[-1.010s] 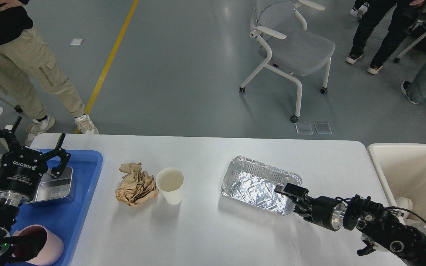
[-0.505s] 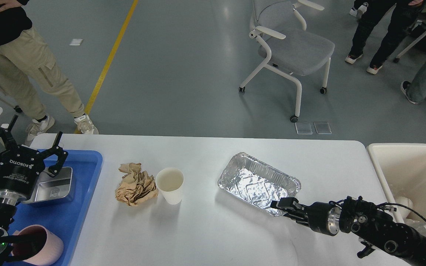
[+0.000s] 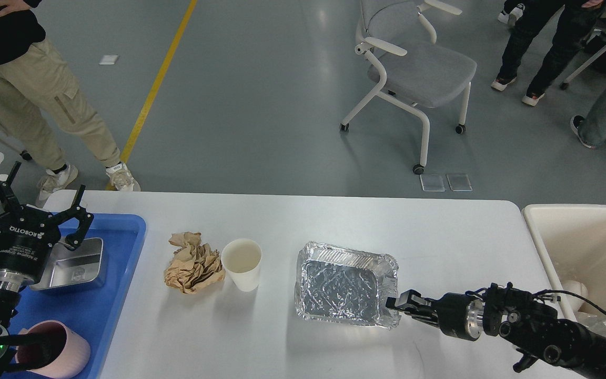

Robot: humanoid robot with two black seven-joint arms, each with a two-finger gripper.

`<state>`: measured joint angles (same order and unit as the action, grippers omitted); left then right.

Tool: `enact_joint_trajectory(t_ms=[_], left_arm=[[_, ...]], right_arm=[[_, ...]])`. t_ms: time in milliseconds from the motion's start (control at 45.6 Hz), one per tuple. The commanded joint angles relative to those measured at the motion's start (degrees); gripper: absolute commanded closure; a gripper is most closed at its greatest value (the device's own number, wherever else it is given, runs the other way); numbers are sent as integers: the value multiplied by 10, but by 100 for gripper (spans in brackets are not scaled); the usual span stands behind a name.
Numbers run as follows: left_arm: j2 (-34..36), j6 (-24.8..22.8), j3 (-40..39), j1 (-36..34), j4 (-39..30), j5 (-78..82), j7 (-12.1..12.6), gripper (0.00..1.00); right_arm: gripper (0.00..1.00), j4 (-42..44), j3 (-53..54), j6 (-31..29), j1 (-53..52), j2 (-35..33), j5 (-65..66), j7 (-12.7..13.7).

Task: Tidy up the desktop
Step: 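Lift the foil tray and hold it above the table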

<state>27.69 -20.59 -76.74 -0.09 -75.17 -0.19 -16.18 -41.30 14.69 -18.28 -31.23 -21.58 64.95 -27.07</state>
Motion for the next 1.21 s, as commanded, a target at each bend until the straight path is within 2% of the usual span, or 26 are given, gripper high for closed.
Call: enact_joint_trajectory(t_ms=[0, 132, 395, 461, 505, 527, 637, 681, 703, 746, 834, 922, 988, 1185], left_arm=[[0, 2, -1, 0, 0, 0, 0, 3], [0, 5, -1, -2, 1, 0, 0, 3], [1, 6, -1, -4, 1, 0, 0, 3], [0, 6, -1, -4, 1, 0, 0, 3], [0, 6, 0, -4, 1, 0, 0, 3], [-1, 6, 0, -4, 1, 0, 0, 3], [-1, 6, 2, -6, 1, 1, 0, 3], [-1, 6, 2, -7, 1, 1, 0, 3], [-1, 7, 2, -8, 1, 1, 0, 3], [-1, 7, 3, -8, 1, 1, 1, 3], [-1, 7, 4, -7, 1, 2, 1, 3], [1, 6, 4, -6, 0, 4, 1, 3], [6, 6, 4, -4, 0, 4, 4, 3], [54, -5, 7, 0, 2, 4, 8, 3]], right_arm=[[100, -2, -5, 2, -9, 1, 0, -5], [100, -11, -5, 2, -21, -28, -2, -5], [100, -106, -6, -9, -62, -178, -2, 3], [100, -118, -12, -20, -78, -210, -1, 14], [100, -127, -13, -30, -89, -231, -2, 30], [100, -141, -13, -42, -100, -251, -2, 49], [100, -176, -12, -82, -136, -295, -3, 112], [100, -187, -12, -102, -153, -305, -3, 145], [100, -194, -10, -129, -170, -311, -4, 184], [100, -196, -6, -155, -185, -312, -10, 213], [100, -200, -4, -192, -209, -310, -34, 256], [100, -217, -5, -203, -219, -305, -78, 292], [100, -222, -5, -204, -225, -301, -95, 302], [100, -234, -5, -204, -230, -283, -100, 302]])
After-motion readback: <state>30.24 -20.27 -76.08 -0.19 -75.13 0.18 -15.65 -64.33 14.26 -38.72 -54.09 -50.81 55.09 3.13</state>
